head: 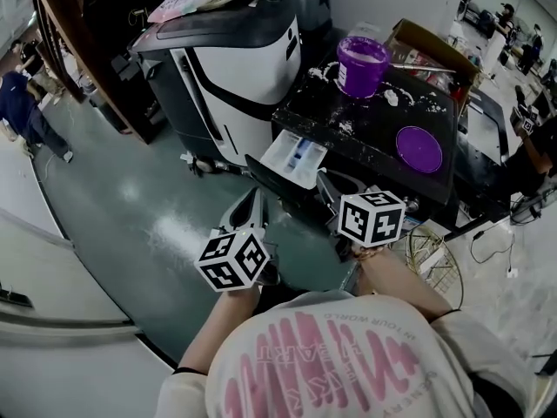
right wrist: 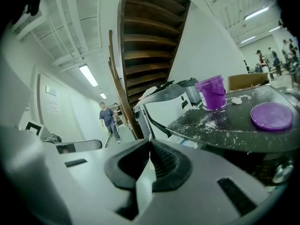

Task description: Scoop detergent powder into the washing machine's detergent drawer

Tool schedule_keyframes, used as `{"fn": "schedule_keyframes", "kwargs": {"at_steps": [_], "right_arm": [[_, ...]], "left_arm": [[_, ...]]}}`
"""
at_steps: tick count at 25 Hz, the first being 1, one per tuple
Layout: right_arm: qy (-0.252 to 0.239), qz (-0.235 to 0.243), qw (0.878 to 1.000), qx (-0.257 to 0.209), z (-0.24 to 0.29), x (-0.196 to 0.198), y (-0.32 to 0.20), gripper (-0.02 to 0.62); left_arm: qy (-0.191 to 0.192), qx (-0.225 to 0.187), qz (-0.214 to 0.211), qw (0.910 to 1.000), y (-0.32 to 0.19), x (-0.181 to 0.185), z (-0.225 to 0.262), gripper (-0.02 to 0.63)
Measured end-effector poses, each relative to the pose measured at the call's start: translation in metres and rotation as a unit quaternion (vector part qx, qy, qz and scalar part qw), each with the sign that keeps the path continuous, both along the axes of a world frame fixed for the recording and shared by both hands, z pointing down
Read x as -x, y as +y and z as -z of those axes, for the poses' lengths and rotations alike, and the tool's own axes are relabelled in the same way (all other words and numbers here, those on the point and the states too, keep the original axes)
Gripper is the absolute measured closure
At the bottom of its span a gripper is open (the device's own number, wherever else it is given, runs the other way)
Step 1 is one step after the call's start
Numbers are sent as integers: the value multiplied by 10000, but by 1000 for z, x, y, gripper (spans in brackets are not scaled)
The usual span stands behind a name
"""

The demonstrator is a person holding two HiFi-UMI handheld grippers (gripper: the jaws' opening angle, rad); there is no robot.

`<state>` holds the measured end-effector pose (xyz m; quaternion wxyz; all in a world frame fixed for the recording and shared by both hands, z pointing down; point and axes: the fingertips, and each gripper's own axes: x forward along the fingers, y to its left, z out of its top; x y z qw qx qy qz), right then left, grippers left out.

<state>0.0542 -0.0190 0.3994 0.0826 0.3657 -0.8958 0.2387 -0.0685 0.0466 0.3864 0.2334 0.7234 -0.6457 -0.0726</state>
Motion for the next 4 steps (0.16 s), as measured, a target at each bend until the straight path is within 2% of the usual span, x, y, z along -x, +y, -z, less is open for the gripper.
{"fn": "schedule_keyframes", "kwargs": {"at_steps": [4], "right_arm": [[-16, -53, 10000, 0, -3, -8, 5, 591]], "left_arm": [[-22, -26, -29, 10000, 6, -6, -2, 603]]}}
